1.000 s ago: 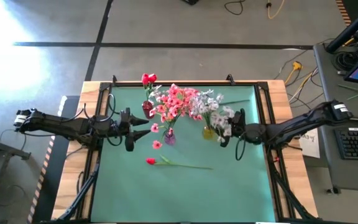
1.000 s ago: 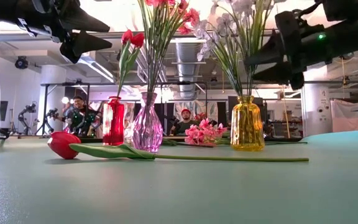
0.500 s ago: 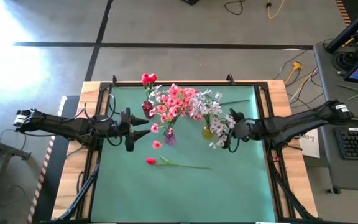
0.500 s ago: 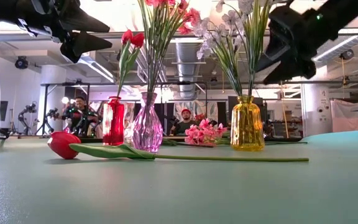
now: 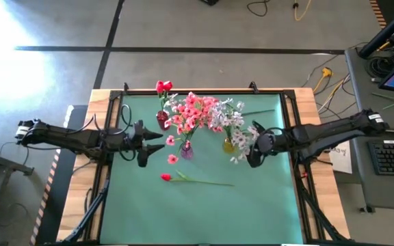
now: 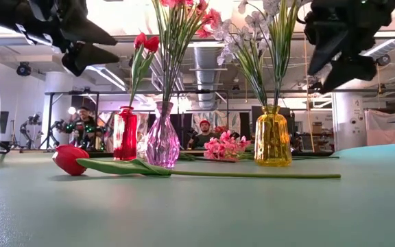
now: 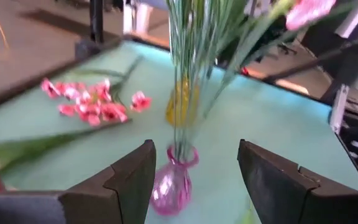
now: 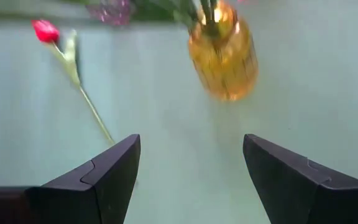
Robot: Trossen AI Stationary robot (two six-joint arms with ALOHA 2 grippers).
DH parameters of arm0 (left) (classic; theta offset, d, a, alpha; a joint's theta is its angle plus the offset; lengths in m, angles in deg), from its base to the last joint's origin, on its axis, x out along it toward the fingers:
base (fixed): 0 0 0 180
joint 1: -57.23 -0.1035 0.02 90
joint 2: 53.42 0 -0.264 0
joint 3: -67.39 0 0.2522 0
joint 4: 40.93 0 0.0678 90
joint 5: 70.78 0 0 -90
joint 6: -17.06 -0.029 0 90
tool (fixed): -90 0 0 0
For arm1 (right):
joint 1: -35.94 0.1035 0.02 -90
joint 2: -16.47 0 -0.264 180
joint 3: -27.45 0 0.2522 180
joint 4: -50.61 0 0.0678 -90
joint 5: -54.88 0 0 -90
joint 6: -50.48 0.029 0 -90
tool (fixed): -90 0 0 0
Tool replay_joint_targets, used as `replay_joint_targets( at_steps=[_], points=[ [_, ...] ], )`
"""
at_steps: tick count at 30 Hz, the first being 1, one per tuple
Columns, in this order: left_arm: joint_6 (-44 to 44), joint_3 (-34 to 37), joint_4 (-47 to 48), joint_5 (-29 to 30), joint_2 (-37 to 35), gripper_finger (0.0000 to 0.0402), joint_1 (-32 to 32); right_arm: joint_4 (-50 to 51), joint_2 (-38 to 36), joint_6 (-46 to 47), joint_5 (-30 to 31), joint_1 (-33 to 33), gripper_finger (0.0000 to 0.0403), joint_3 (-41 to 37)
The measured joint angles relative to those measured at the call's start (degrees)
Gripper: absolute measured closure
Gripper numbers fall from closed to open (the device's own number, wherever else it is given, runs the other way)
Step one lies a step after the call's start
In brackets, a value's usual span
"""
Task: Sort flowers into vase by color
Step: Put the red flower into the red vase
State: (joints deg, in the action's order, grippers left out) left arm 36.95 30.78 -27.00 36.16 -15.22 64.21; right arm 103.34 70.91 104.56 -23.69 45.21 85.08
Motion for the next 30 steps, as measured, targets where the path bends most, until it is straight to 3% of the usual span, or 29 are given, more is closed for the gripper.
replay_joint_targets(
  at_steps=[7,15,22,30],
  points=[
    [8.32,0.0,6.43,-4.67,-2.21,0.0185,1.1,6.95,0.01,9.97,-3.96,6.66,0.0126,-0.02],
    [14.41,-0.02,11.4,-5.96,-4.2,0.0185,5.93,5.26,3.15,16.68,-2.2,18.05,0.0126,-0.02],
    [17.33,-0.02,11.27,-5.59,-3.33,0.0185,11.42,-6.5,12.49,9.08,4.02,24.57,0.0126,-0.04],
    [18.99,-0.02,10.82,-2.49,-0.85,0.0185,14.26,-25.77,25.87,-4.58,7.06,25.37,0.0129,0.41]
  ],
)
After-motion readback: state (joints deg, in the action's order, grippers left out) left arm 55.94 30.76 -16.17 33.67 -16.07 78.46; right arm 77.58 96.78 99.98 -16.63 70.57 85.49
